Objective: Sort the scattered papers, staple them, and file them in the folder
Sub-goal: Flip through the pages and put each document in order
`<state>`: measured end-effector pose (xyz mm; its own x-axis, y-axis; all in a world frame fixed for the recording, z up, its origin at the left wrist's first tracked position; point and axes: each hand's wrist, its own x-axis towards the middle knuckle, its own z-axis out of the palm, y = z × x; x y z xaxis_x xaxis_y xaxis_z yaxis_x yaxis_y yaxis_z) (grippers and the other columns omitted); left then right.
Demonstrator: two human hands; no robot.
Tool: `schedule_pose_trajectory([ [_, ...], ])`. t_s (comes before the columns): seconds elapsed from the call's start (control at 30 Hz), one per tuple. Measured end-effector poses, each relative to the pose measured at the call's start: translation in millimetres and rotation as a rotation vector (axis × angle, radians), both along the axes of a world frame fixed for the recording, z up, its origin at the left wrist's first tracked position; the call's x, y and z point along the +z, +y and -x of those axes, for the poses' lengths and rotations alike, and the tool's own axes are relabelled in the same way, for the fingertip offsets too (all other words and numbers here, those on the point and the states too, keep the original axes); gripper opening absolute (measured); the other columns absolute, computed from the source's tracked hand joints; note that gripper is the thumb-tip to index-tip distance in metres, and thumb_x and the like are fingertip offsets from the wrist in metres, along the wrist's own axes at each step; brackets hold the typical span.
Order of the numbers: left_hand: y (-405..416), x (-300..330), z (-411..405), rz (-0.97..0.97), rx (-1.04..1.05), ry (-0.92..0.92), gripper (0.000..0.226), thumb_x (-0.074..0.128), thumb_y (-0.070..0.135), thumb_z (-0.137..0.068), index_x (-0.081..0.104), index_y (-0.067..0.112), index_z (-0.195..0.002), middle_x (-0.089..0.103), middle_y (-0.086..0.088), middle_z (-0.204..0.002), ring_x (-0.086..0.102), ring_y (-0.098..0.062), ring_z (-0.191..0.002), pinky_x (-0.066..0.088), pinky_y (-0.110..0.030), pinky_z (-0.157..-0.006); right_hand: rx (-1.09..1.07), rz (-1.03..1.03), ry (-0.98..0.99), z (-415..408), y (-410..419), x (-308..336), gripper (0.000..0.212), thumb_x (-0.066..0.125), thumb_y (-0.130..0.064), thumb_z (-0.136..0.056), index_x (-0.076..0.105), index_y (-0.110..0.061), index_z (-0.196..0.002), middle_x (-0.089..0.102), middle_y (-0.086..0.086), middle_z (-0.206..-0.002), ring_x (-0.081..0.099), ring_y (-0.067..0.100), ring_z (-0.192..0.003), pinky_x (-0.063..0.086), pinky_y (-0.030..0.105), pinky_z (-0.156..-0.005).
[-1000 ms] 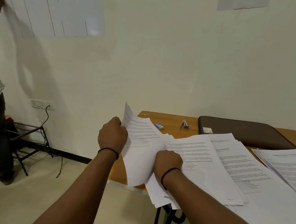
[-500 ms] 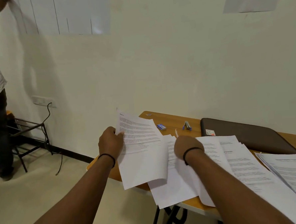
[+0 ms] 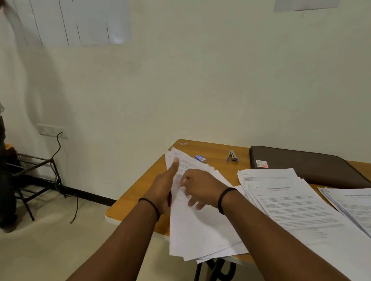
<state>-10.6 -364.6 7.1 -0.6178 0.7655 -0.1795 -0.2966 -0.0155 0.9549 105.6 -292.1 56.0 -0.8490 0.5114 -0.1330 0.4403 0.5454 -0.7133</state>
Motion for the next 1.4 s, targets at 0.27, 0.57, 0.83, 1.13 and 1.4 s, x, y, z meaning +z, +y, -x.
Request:
schedule_pose_trajectory([
  [0.27,17.3,-14.7,-23.0,0.006,0.203,0.005,0.022,0.058,-0.002,-0.094,0.067,0.002,-0.113,0.073,-0.017,-0.108,0.071,-0.038,-0.097,0.057,-0.054,-0.089,-0.357,-0.322,0.158,-22.3,66.7,-33.0,0.039,0.065,-0.038,-0.09,0.057,-0.009,-0.115,0.062,0.007,-0.111,0.059,0.029,-0.106,0.046,0.031,-0.082],
  [0.57,24.6,-15.9,-5.5,-0.015,0.379,0.152,0.048,0.045,0.044,-0.103,0.065,0.004,-0.087,0.072,-0.01,-0.088,0.065,-0.03,-0.08,0.054,-0.04,-0.077,-0.332,0.387,0.52,-52.9,132.8,-47.0,0.034,0.08,0.001,-0.077,0.068,-0.01,-0.107,0.075,0.007,-0.103,0.073,0.019,-0.089,0.058,0.03,-0.076],
  [0.83,19.5,-30.5,10.4,0.629,0.415,0.635,0.02,0.061,0.029,-0.096,0.057,0.012,-0.085,0.064,-0.003,-0.092,0.058,-0.022,-0.074,0.043,-0.026,-0.052,-0.357,-0.234,-0.018,-37.0,151.1,-80.0,0.049,0.084,-0.023,-0.076,0.064,-0.01,-0.118,0.068,0.007,-0.115,0.061,0.026,-0.104,0.047,0.033,-0.087],
  [1.13,35.3,-34.8,-5.9,0.155,0.212,0.023,0.023,0.067,-0.002,-0.089,0.066,0.001,-0.112,0.07,-0.015,-0.11,0.07,-0.032,-0.087,0.058,-0.037,-0.067,-0.294,-0.225,0.011,-34.4,138.5,-83.1,0.049,0.079,-0.017,-0.081,0.058,-0.015,-0.124,0.064,0.003,-0.122,0.057,0.023,-0.113,0.038,0.026,-0.084],
  [1.4,6.2,-5.9,3.3,-0.268,0.142,0.163,0.032,0.06,-0.006,-0.09,0.065,0.001,-0.121,0.073,-0.014,-0.114,0.07,-0.035,-0.104,0.058,-0.043,-0.087,-0.33,0.095,0.392,-45.2,124.9,-80.2,0.049,0.075,-0.051,-0.081,0.058,-0.022,-0.118,0.067,-0.007,-0.114,0.063,0.013,-0.103,0.05,0.03,-0.087],
])
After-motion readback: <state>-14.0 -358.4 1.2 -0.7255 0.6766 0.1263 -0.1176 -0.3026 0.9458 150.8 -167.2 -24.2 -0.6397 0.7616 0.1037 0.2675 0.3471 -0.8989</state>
